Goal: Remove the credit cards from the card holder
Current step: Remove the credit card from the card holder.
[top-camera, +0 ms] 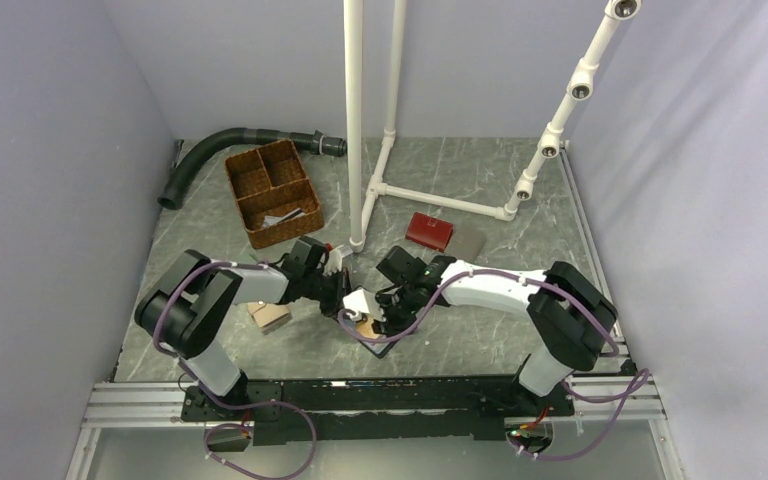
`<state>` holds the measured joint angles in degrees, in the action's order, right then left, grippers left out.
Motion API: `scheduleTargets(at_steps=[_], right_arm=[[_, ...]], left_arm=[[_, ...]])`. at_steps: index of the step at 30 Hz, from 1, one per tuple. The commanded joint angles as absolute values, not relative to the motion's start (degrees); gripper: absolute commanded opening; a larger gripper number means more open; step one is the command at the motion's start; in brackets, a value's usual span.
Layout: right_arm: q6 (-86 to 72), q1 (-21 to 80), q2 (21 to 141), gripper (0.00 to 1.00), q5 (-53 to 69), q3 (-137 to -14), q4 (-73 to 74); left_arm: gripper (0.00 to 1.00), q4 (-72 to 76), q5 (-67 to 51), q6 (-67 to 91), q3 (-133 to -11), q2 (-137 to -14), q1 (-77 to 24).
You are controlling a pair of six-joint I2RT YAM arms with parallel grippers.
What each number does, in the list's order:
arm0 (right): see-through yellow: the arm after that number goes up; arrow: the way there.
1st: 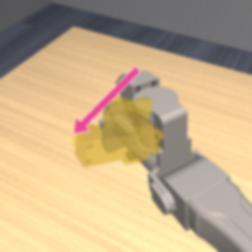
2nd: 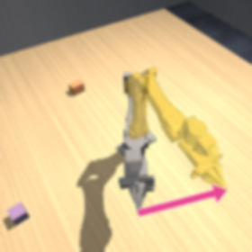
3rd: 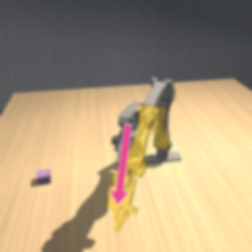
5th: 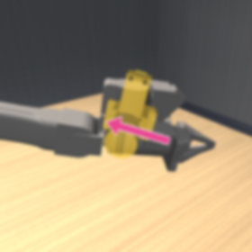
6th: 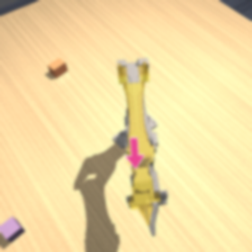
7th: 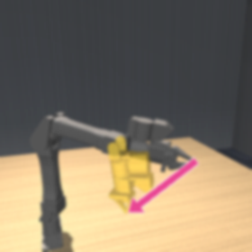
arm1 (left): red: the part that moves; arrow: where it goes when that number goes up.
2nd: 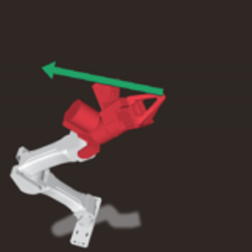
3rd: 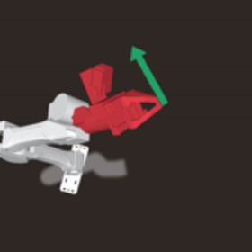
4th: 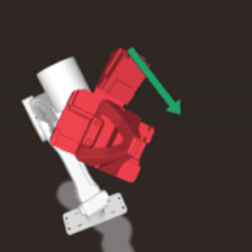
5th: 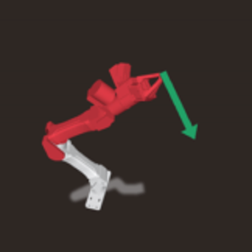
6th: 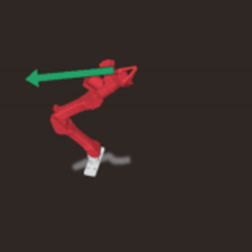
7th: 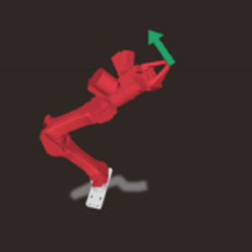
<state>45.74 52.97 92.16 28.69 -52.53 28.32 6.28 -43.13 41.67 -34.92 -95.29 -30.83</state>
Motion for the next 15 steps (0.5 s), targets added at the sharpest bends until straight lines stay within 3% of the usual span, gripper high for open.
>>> scheduleTargets(at_steps=[1, 10, 15], right_arm=[[46.8, 50.3, 94.6, 0.36, 21.0, -50.9, 23.5], [42.6, 42.4, 92.6, 0.43, 31.2, -52.8, 28.0], [36.3, 35.5, 93.4, 0.61, 45.6, -54.6, 30.2]], left_arm=[[0.0, 4.5, -41.4, 42.7, -33.7, -90.7, -31.4], [0.0, 8.1, -35.6, 46.5, -28.2, -82.8, -31.2], [0.0, 8.7, -33.5, 44.6, -27.2, -78.0, -31.8]])
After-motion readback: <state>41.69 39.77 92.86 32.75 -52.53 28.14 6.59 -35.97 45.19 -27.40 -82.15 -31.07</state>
